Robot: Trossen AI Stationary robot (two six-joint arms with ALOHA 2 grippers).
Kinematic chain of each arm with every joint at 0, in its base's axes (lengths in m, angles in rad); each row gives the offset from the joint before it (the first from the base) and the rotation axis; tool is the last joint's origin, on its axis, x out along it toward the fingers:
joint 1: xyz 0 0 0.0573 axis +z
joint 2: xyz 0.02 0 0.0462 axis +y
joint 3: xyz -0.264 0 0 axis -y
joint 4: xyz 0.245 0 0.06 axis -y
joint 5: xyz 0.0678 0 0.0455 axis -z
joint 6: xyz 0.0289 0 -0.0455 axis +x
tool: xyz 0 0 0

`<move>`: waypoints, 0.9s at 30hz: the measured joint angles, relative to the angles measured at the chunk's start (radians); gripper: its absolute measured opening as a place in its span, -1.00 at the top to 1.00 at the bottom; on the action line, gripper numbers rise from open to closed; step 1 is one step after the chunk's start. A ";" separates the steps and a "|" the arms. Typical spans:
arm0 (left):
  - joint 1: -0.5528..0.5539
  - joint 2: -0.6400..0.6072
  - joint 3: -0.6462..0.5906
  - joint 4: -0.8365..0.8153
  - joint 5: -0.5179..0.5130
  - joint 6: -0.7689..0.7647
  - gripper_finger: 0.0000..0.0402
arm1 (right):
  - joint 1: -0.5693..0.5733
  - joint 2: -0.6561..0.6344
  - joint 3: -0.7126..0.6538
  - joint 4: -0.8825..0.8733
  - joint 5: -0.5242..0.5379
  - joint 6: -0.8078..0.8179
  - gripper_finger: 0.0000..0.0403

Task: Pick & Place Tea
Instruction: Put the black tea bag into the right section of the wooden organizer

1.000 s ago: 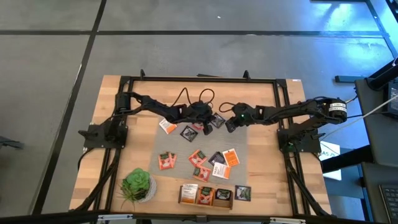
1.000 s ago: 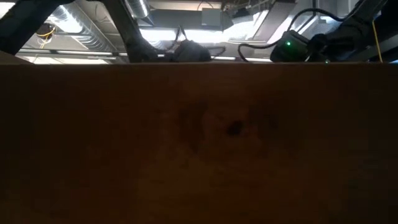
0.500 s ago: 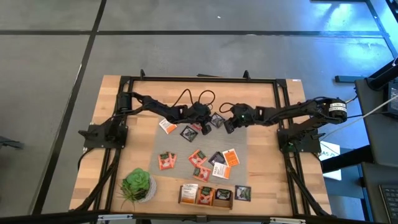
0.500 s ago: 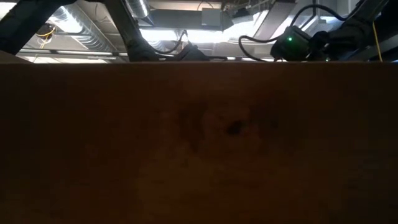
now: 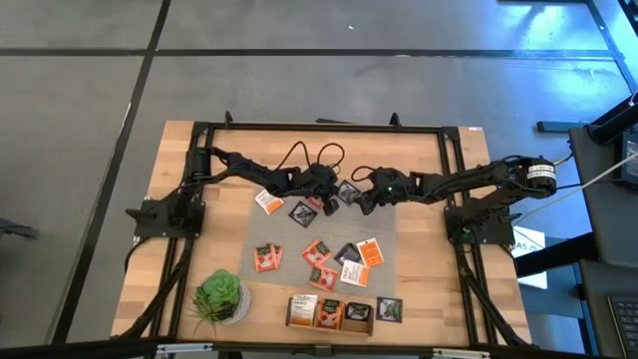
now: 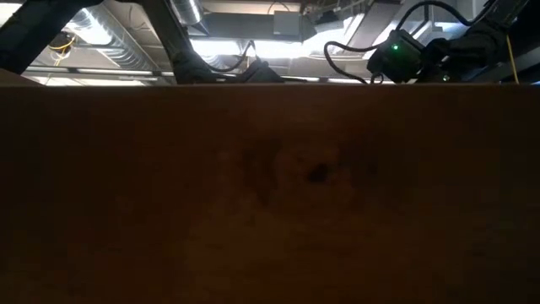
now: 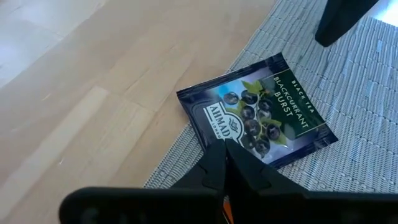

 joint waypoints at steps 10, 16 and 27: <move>0.000 0.000 -0.001 -0.001 0.003 -0.020 0.99 | 0.008 0.078 0.000 0.023 0.000 0.150 -0.35; -0.001 0.001 -0.001 -0.001 0.006 -0.020 0.99 | 0.008 0.163 0.013 0.108 0.006 0.155 -0.35; -0.001 0.002 -0.002 -0.003 0.009 -0.021 0.99 | -0.003 0.205 0.082 0.097 -0.001 0.077 -0.35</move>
